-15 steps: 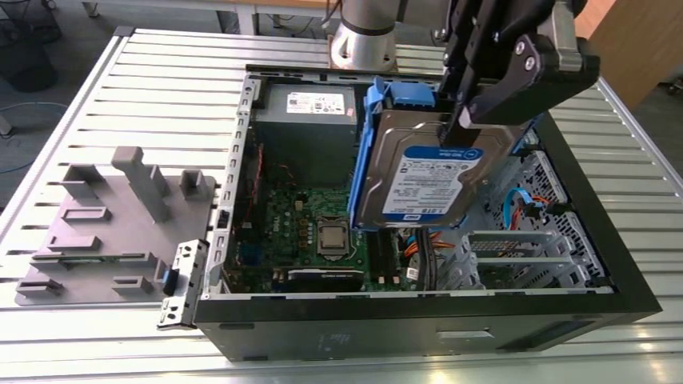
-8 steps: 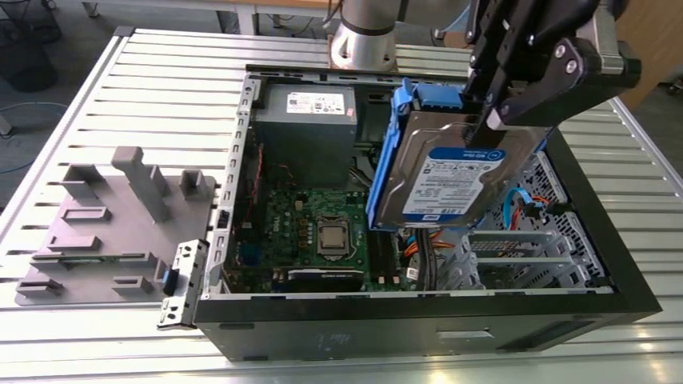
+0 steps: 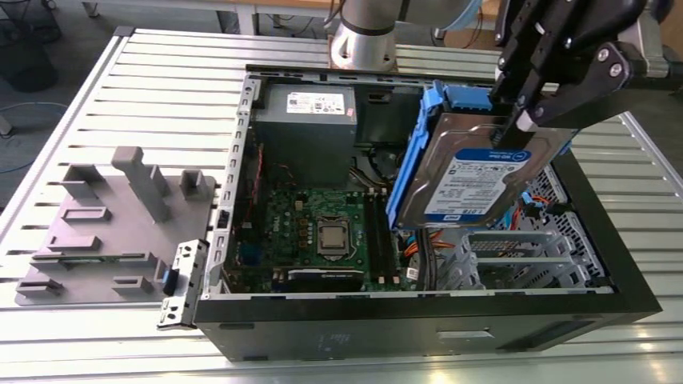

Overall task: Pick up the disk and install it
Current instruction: 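Pick up the disk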

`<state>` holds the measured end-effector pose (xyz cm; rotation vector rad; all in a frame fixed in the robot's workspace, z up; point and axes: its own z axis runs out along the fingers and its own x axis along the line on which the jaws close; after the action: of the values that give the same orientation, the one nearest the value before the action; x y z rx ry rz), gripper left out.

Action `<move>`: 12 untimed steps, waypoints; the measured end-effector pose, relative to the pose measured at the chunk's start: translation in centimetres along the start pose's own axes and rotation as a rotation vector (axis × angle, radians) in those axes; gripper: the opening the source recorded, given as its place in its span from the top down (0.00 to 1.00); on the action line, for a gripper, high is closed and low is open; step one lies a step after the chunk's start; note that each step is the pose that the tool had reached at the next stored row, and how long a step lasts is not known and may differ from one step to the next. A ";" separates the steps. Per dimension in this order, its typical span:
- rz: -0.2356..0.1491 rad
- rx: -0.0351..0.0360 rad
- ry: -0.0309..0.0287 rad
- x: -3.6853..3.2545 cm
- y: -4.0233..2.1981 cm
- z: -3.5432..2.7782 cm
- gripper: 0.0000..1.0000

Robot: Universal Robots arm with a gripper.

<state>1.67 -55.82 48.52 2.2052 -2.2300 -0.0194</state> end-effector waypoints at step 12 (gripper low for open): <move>0.000 0.0000 0.0001 -0.03 -3.11 0.00 0.65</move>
<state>4.77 -55.83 48.48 2.2051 -2.2300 -0.0193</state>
